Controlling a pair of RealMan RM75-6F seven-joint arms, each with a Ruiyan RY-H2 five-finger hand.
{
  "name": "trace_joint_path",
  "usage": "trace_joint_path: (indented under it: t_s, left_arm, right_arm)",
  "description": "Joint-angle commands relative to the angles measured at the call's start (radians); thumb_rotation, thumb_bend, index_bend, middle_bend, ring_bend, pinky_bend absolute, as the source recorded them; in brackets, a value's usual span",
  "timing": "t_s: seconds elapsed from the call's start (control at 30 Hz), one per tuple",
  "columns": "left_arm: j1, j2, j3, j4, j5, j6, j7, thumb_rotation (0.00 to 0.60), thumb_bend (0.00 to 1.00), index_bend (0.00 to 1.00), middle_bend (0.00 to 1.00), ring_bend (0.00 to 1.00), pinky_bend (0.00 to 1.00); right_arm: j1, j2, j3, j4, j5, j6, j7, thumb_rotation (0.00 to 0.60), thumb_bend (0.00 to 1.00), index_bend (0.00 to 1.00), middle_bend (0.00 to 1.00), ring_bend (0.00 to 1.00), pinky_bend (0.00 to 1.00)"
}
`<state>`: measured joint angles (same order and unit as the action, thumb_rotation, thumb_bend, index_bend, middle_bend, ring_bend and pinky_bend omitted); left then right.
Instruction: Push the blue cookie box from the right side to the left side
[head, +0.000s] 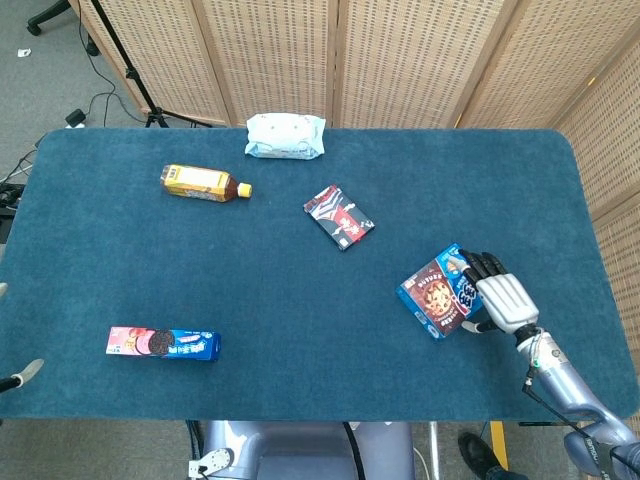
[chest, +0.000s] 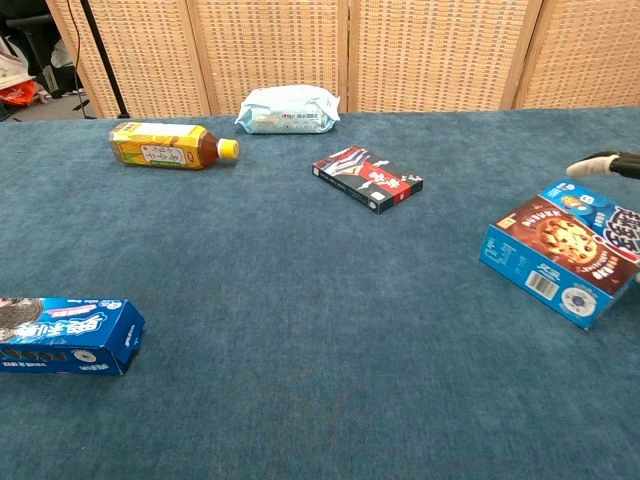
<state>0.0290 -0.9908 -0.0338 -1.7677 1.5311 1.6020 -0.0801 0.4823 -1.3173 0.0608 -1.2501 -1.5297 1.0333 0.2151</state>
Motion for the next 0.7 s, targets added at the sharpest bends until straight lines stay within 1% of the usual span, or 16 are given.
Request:
trace_joint_path:
  t_s: [0.03, 0.17, 0.23, 0.27, 0.3, 0.33, 0.37, 0.4, 0.47, 0.5, 0.53, 0.6, 0.63, 0.7]
  left_arm:
    - [-0.002, 0.000, -0.001, -0.001, -0.005, -0.004, 0.001, 0.600, 0.00, 0.00, 0.00, 0.00, 0.00]
    - [-0.001, 0.001, -0.004, -0.001, -0.013, -0.004, -0.003, 0.600, 0.00, 0.00, 0.00, 0.00, 0.00]
    - [0.000, 0.003, -0.005, 0.001, -0.018, -0.005, -0.007, 0.600, 0.00, 0.00, 0.00, 0.00, 0.00]
    - [0.000, 0.003, -0.004, 0.002, -0.019, -0.005, -0.010, 0.600, 0.00, 0.00, 0.00, 0.00, 0.00]
    - [0.001, 0.004, -0.005, 0.004, -0.020, -0.004, -0.014, 0.600, 0.00, 0.00, 0.00, 0.00, 0.00]
    - [0.002, 0.004, -0.005, 0.004, -0.020, -0.003, -0.015, 0.600, 0.00, 0.00, 0.00, 0.00, 0.00]
    - [0.003, 0.005, -0.005, 0.005, -0.020, -0.002, -0.017, 0.600, 0.00, 0.00, 0.00, 0.00, 0.00]
    - [0.004, 0.005, -0.004, 0.005, -0.019, 0.000, -0.019, 0.600, 0.00, 0.00, 0.00, 0.00, 0.00]
    - [0.004, 0.005, -0.003, 0.005, -0.017, 0.001, -0.020, 0.600, 0.00, 0.00, 0.00, 0.00, 0.00]
    - [0.004, 0.005, -0.002, 0.005, -0.013, 0.001, -0.019, 0.600, 0.00, 0.00, 0.00, 0.00, 0.00]
    - [0.004, 0.005, -0.001, 0.005, -0.011, 0.001, -0.018, 0.600, 0.00, 0.00, 0.00, 0.00, 0.00]
    - [0.003, 0.005, 0.000, 0.004, -0.006, 0.001, -0.016, 0.600, 0.00, 0.00, 0.00, 0.00, 0.00]
    - [0.002, 0.004, 0.002, 0.004, -0.002, 0.001, -0.014, 0.600, 0.00, 0.00, 0.00, 0.00, 0.00]
    - [0.003, 0.004, 0.003, 0.003, 0.001, 0.001, -0.013, 0.600, 0.00, 0.00, 0.00, 0.00, 0.00]
  right_arm:
    - [0.018, -0.003, 0.020, -0.043, 0.027, -0.020, -0.034, 0.600, 0.00, 0.00, 0.00, 0.00, 0.00]
    - [0.013, 0.037, 0.022, -0.111, 0.021, 0.002, -0.041, 0.600, 0.00, 0.00, 0.00, 0.00, 0.00]
    - [0.001, 0.085, 0.014, -0.161, -0.006, 0.035, -0.013, 0.600, 0.00, 0.00, 0.00, 0.00, 0.00]
    - [-0.006, 0.117, 0.006, -0.188, -0.025, 0.053, 0.017, 0.600, 0.05, 0.00, 0.00, 0.00, 0.00]
    - [-0.015, 0.156, -0.004, -0.220, -0.047, 0.072, 0.074, 0.600, 0.16, 0.00, 0.00, 0.00, 0.00]
    - [-0.018, 0.177, -0.011, -0.234, -0.060, 0.080, 0.109, 0.600, 0.30, 0.00, 0.00, 0.00, 0.00]
    - [-0.023, 0.200, -0.019, -0.250, -0.073, 0.091, 0.156, 0.600, 0.51, 0.00, 0.00, 0.00, 0.00]
    - [-0.033, 0.234, -0.029, -0.263, -0.096, 0.116, 0.230, 0.600, 0.76, 0.00, 0.00, 0.00, 0.00]
    - [-0.045, 0.260, -0.040, -0.257, -0.116, 0.144, 0.288, 0.600, 0.94, 0.00, 0.00, 0.00, 0.00]
    - [-0.057, 0.282, -0.057, -0.238, -0.134, 0.162, 0.341, 0.600, 0.99, 0.00, 0.00, 0.00, 0.00]
    - [-0.061, 0.291, -0.069, -0.224, -0.144, 0.165, 0.377, 0.600, 1.00, 0.00, 0.00, 0.00, 0.00]
    - [-0.062, 0.304, -0.092, -0.194, -0.149, 0.149, 0.473, 0.600, 1.00, 0.00, 0.00, 0.00, 0.00]
    - [-0.056, 0.309, -0.106, -0.167, -0.150, 0.127, 0.547, 0.600, 1.00, 0.00, 0.00, 0.00, 0.00]
    - [-0.045, 0.306, -0.123, -0.123, -0.150, 0.092, 0.646, 0.600, 1.00, 0.00, 0.00, 0.00, 0.00]
